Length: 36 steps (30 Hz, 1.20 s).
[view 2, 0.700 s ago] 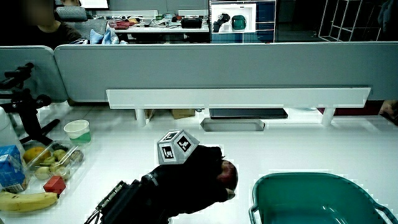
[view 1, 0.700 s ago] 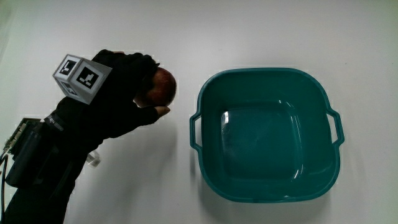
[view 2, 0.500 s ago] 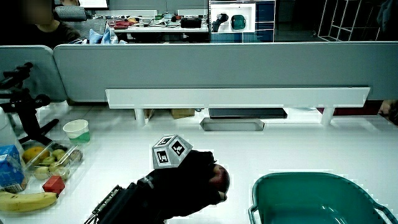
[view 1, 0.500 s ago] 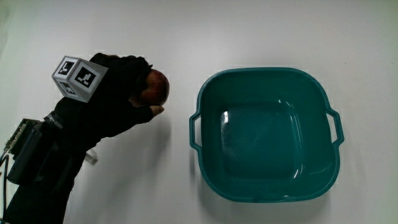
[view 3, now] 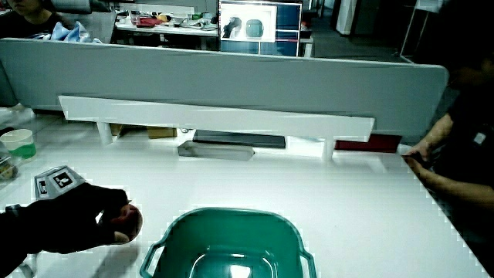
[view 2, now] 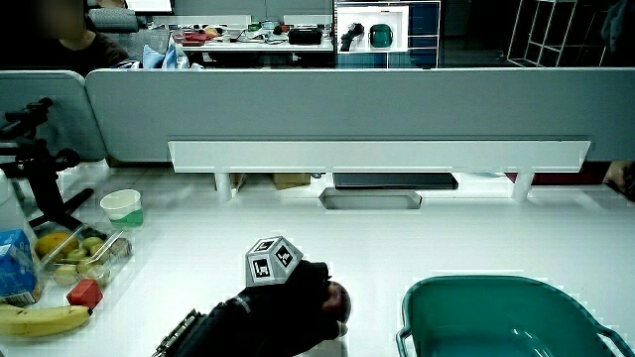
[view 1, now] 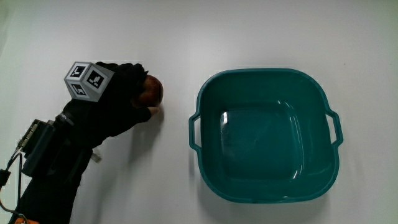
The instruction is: Place apple on desk
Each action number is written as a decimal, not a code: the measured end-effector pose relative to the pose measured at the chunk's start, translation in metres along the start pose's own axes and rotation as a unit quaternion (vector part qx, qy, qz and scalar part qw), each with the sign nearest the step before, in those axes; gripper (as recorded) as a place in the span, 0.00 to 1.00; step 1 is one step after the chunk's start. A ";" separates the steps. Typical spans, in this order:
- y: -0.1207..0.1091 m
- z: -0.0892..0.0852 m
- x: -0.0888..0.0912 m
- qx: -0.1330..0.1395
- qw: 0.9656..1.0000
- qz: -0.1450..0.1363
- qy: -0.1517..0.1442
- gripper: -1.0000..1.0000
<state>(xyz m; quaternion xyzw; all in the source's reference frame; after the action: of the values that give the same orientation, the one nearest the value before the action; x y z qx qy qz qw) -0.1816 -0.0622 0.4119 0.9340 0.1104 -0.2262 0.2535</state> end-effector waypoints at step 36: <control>-0.006 -0.008 -0.036 -0.021 0.998 0.054 -0.037 0.35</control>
<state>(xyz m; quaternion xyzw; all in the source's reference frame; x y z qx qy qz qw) -0.2119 -0.0562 0.4329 0.9239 0.0548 -0.2445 0.2891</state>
